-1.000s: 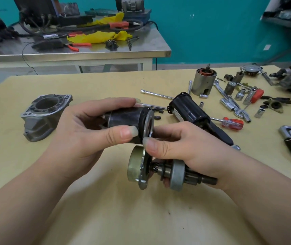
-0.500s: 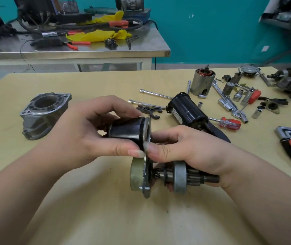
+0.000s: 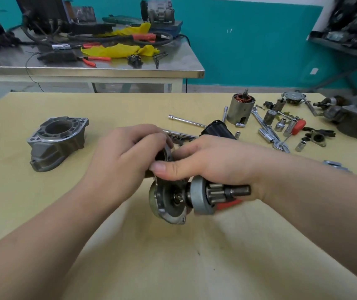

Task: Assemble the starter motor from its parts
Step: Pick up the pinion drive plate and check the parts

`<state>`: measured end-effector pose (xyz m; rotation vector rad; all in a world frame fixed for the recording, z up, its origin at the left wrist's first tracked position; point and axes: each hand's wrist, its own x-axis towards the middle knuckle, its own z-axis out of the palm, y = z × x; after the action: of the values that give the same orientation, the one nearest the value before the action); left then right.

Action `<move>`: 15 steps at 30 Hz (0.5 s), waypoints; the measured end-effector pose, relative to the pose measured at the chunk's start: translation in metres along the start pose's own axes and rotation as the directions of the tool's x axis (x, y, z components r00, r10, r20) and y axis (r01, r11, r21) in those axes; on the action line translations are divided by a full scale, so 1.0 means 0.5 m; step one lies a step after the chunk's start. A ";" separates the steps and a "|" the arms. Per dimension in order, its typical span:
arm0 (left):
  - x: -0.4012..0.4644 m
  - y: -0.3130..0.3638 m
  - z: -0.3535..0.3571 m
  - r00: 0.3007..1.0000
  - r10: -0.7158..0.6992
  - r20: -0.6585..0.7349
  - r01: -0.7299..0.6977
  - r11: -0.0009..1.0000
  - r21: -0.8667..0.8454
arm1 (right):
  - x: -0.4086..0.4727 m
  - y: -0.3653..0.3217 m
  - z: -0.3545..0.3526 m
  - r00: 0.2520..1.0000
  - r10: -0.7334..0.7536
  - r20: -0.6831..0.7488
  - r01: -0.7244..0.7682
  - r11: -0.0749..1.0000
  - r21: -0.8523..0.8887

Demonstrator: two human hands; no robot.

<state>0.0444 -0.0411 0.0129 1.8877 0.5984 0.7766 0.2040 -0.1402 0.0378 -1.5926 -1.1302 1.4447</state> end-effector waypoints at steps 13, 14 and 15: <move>-0.003 -0.032 0.036 0.909 -0.268 -0.319 0.140 0.917 -0.373 | 0.022 -0.050 -0.035 0.987 0.146 0.073 -0.131 0.976 -0.173; -0.001 -0.033 0.035 0.898 -0.297 -0.325 0.148 0.899 -0.413 | 0.019 -0.044 -0.038 0.987 0.119 0.108 -0.109 0.990 -0.094; 0.000 -0.035 0.035 0.896 -0.304 -0.325 0.142 0.888 -0.438 | 0.015 -0.035 -0.038 0.986 0.096 0.140 -0.098 0.995 0.006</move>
<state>0.0559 -0.0444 -0.0084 1.2613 0.8173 1.0374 0.2204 -0.1257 0.0537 -1.5765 -1.1323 1.6455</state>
